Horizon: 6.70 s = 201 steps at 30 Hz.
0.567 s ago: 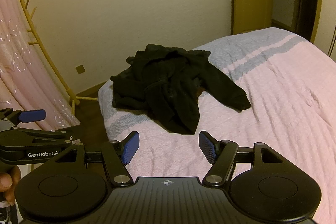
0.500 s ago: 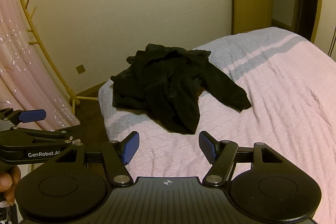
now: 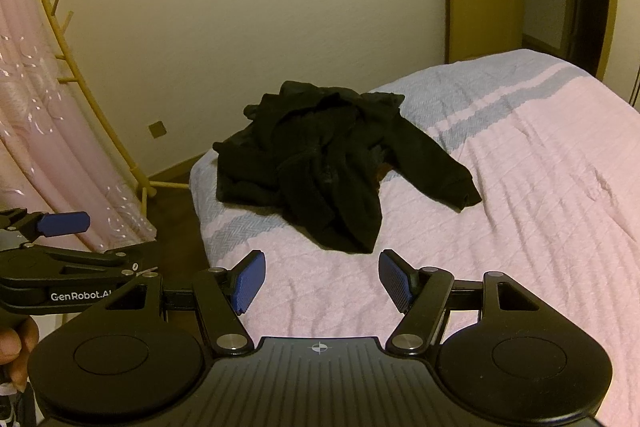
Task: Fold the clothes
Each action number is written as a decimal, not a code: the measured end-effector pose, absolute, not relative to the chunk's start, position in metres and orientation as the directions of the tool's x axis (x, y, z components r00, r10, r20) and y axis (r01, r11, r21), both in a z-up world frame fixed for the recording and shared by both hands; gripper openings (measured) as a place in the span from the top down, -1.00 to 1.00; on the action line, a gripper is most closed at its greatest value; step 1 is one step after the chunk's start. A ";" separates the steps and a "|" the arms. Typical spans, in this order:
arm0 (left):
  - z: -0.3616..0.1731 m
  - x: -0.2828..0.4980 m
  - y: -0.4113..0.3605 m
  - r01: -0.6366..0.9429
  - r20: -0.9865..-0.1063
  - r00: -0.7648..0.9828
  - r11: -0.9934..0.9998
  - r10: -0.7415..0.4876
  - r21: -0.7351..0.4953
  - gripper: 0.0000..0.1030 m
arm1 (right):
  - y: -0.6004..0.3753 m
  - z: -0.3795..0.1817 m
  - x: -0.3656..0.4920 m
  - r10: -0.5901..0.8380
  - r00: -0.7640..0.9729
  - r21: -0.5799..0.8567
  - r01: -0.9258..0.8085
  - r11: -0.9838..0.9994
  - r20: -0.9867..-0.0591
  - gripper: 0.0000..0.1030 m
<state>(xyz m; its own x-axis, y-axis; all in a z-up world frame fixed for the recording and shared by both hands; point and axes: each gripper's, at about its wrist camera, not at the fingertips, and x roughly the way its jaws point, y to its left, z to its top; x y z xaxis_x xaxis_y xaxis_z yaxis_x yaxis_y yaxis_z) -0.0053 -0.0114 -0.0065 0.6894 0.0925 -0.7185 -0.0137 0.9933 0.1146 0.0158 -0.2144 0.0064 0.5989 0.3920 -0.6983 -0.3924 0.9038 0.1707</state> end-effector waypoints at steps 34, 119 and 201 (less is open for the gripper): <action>-0.039 0.059 0.041 0.034 -0.753 0.657 0.996 0.037 0.079 -0.81 | -0.190 -0.028 0.075 0.353 0.588 0.183 -0.330 0.926 -0.727 -0.29; -0.095 0.149 -0.181 0.995 -0.661 0.046 0.096 -0.749 -0.040 0.59 | -0.368 -0.015 0.025 -0.207 0.614 0.018 0.339 0.941 -0.762 0.89; -0.267 0.123 -0.422 0.971 -0.929 0.208 -0.053 -0.307 0.235 0.78 | -0.684 -0.164 -0.221 -0.376 0.344 0.016 0.757 0.654 -0.860 -0.47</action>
